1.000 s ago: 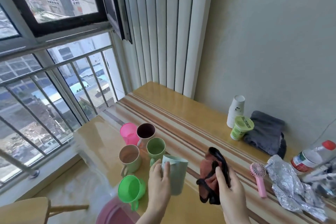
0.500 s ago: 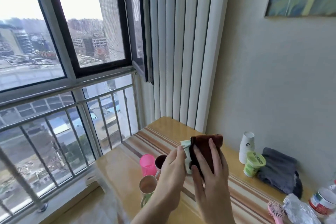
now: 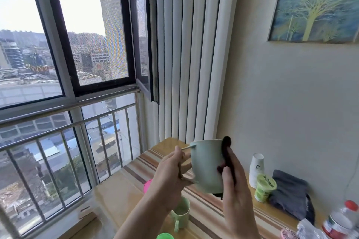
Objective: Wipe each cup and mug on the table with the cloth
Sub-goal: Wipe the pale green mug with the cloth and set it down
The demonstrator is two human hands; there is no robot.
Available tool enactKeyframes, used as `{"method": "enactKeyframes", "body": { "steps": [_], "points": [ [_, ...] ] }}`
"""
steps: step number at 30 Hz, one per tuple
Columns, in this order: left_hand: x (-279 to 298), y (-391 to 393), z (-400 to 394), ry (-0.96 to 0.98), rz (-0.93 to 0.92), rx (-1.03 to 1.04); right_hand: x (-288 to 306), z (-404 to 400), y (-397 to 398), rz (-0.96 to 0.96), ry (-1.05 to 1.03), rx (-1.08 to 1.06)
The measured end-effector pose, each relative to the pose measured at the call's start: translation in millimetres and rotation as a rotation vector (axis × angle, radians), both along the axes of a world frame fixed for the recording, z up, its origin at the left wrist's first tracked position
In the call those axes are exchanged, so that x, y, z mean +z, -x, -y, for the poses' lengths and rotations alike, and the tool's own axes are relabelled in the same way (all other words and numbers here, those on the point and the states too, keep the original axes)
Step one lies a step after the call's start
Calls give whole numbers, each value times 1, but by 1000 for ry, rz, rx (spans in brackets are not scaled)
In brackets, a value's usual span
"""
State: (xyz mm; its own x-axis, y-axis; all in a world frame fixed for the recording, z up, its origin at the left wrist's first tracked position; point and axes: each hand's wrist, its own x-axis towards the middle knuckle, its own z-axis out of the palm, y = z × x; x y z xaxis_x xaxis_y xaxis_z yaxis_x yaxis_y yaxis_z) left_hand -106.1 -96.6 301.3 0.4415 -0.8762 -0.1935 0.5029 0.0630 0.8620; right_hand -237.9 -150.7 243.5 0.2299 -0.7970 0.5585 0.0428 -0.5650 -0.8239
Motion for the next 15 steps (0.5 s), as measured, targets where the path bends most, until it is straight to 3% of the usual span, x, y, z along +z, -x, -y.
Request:
{"method": "enactKeyframes", "body": {
  "steps": [3,5,8,13,15],
  "points": [
    [7,1,1,26,-37,33,17,8,4,230,-298,214],
    [12,8,4,61,26,125,27,1,1,243,-200,165],
    [9,16,7,52,295,194,29,-4,-7,250,-115,81],
    [-2,19,-4,27,679,96,25,-6,-15,283,-91,-10],
    [-3,17,-4,51,732,45,21,-7,-18,240,-25,-75]
  ]
}}
